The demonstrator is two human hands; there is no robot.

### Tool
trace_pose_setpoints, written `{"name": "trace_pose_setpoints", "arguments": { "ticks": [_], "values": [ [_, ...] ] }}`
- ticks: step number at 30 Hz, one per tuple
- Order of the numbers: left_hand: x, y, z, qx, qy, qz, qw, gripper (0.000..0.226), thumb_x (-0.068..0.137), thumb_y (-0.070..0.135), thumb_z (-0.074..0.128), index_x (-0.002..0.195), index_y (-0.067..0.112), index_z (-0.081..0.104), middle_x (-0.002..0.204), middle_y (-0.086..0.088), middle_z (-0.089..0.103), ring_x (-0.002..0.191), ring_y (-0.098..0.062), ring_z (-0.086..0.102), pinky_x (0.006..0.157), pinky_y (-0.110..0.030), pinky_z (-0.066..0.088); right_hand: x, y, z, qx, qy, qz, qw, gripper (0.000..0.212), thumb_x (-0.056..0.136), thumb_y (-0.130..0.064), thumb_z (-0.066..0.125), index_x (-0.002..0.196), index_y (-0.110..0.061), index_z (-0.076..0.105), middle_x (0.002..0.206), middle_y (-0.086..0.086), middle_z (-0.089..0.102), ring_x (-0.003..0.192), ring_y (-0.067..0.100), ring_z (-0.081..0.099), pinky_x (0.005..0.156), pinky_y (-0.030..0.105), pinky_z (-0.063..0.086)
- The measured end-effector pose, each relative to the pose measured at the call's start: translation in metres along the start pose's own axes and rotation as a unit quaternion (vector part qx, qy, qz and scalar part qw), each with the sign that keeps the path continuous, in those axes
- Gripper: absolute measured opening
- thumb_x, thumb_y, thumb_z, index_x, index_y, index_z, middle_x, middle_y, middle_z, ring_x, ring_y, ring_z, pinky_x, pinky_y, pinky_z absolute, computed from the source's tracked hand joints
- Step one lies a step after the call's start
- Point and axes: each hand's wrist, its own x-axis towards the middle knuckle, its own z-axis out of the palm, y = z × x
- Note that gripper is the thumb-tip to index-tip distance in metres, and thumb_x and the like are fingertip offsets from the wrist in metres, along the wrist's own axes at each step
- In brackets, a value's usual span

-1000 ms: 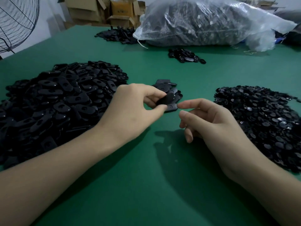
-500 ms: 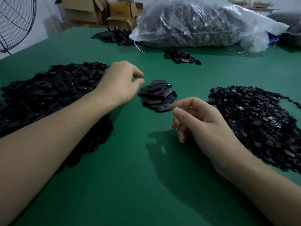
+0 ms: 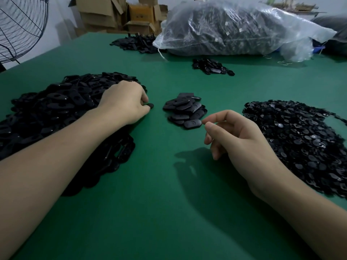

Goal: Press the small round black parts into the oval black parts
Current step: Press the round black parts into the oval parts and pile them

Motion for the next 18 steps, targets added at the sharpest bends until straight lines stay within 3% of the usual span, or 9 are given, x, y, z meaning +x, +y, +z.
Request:
{"name": "trace_pose_setpoints", "arguments": {
  "ticks": [5, 9, 11, 13, 15, 18],
  "values": [
    [0.004, -0.007, -0.003, -0.051, -0.037, -0.006, 0.998, 0.011, 0.088, 0.029, 0.076, 0.098, 0.03, 0.079, 0.082, 0.016, 0.068, 0.095, -0.017, 0.067, 0.088, -0.035, 0.056, 0.0, -0.002, 0.0, -0.009, 0.003, 0.003, 1.0, 0.006, 0.1, -0.021, 0.063, 0.098, -0.024, 0.068, 0.076, 0.0, 0.069, 0.055, 0.017, 0.058, 0.059, 0.023, 0.046],
    [0.004, -0.007, -0.001, -0.064, -0.009, 0.017, 0.998, 0.007, 0.086, 0.027, 0.078, 0.09, 0.031, 0.075, 0.074, 0.02, 0.06, 0.073, -0.003, 0.057, 0.062, -0.026, 0.041, 0.004, -0.007, -0.009, 0.034, 0.04, 0.022, 0.998, 0.006, 0.1, -0.016, 0.063, 0.101, -0.017, 0.068, 0.074, -0.001, 0.069, 0.058, 0.016, 0.058, 0.056, 0.022, 0.049],
    [0.003, -0.008, 0.0, -0.056, -0.01, 0.032, 0.998, 0.009, 0.088, 0.025, 0.077, 0.089, 0.032, 0.071, 0.077, 0.018, 0.061, 0.07, 0.0, 0.053, 0.059, -0.025, 0.038, 0.008, -0.008, -0.018, 0.029, 0.074, 0.022, 0.997, 0.006, 0.101, -0.015, 0.062, 0.101, -0.016, 0.068, 0.073, -0.002, 0.068, 0.059, 0.014, 0.057, 0.055, 0.022, 0.048],
    [0.001, -0.009, 0.0, -0.037, -0.018, 0.052, 0.998, 0.014, 0.09, 0.022, 0.075, 0.088, 0.034, 0.067, 0.088, 0.013, 0.066, 0.075, -0.008, 0.057, 0.065, -0.027, 0.041, 0.013, -0.008, -0.026, -0.002, 0.1, 0.017, 0.995, 0.007, 0.1, -0.016, 0.062, 0.102, -0.019, 0.068, 0.074, -0.004, 0.069, 0.06, 0.012, 0.058, 0.058, 0.026, 0.046],
    [-0.001, -0.008, -0.001, -0.045, -0.004, 0.07, 0.997, 0.016, 0.09, 0.023, 0.076, 0.088, 0.035, 0.065, 0.089, 0.013, 0.067, 0.075, -0.006, 0.058, 0.068, -0.027, 0.042, 0.016, -0.007, -0.033, -0.06, 0.116, 0.006, 0.991, 0.007, 0.099, -0.02, 0.063, 0.103, -0.025, 0.067, 0.078, -0.004, 0.071, 0.064, 0.011, 0.061, 0.062, 0.028, 0.046],
    [-0.011, 0.003, -0.006, -0.212, 0.014, 0.046, 0.976, 0.013, 0.089, 0.026, 0.081, 0.092, 0.03, 0.069, 0.085, 0.011, 0.071, 0.072, -0.001, 0.062, 0.065, -0.018, 0.043, 0.018, -0.004, -0.041, -0.203, 0.117, -0.037, 0.971, 0.009, 0.096, -0.024, 0.065, 0.101, -0.032, 0.066, 0.08, -0.007, 0.068, 0.068, 0.009, 0.061, 0.06, 0.022, 0.048]
  ]
}}
